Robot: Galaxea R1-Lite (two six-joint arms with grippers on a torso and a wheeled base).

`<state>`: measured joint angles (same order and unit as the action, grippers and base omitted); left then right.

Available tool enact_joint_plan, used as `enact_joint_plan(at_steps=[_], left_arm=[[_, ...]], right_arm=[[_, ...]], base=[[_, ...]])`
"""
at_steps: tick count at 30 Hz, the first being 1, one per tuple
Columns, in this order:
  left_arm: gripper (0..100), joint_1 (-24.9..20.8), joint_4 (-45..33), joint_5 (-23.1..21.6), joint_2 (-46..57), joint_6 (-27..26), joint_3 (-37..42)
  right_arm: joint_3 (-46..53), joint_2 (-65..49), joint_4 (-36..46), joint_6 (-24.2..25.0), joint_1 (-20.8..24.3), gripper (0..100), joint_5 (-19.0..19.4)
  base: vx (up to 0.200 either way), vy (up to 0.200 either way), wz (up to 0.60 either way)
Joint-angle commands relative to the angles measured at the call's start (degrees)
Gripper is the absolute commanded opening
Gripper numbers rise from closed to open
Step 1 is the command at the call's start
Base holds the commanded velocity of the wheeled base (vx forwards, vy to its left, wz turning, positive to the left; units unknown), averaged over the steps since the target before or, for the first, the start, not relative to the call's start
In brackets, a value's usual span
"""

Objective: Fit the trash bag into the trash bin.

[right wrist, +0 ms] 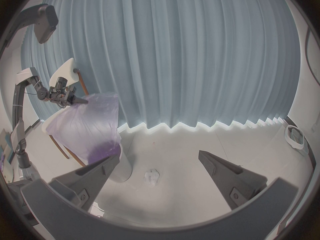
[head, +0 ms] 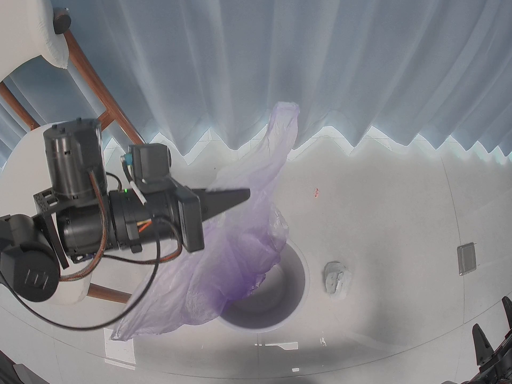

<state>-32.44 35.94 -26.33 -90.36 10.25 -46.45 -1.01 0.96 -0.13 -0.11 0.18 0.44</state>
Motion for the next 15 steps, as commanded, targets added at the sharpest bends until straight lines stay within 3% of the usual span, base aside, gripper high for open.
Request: enact_joint_plan(at_steps=[1,3,11,15], left_arm=[[0,-3.1,0.1,1.3,1.6,-2.5,5.9],[0,-3.9,0.2,0.8,3.4,-4.5,9.1],[0,-9.9,0.9,-0.3,3.5,-5.7,6.4],[0,-9.4,3.4,-0.2,3.7,-6.9,13.7]], right_arm=[[1.0,-1.0,0.0,-0.2,0.0,100,0.2],[1.0,-1.0,0.0,-0.7,0.0,100,0.4],[1.0,-1.0,0.0,-0.7,0.0,100,0.4],[1.0,-1.0,0.0,-0.8,0.0,100,0.4]], base=[[0.0,0.0,0.0],[0.0,0.0,0.0],[0.0,0.0,0.0],[0.0,0.0,0.0]])
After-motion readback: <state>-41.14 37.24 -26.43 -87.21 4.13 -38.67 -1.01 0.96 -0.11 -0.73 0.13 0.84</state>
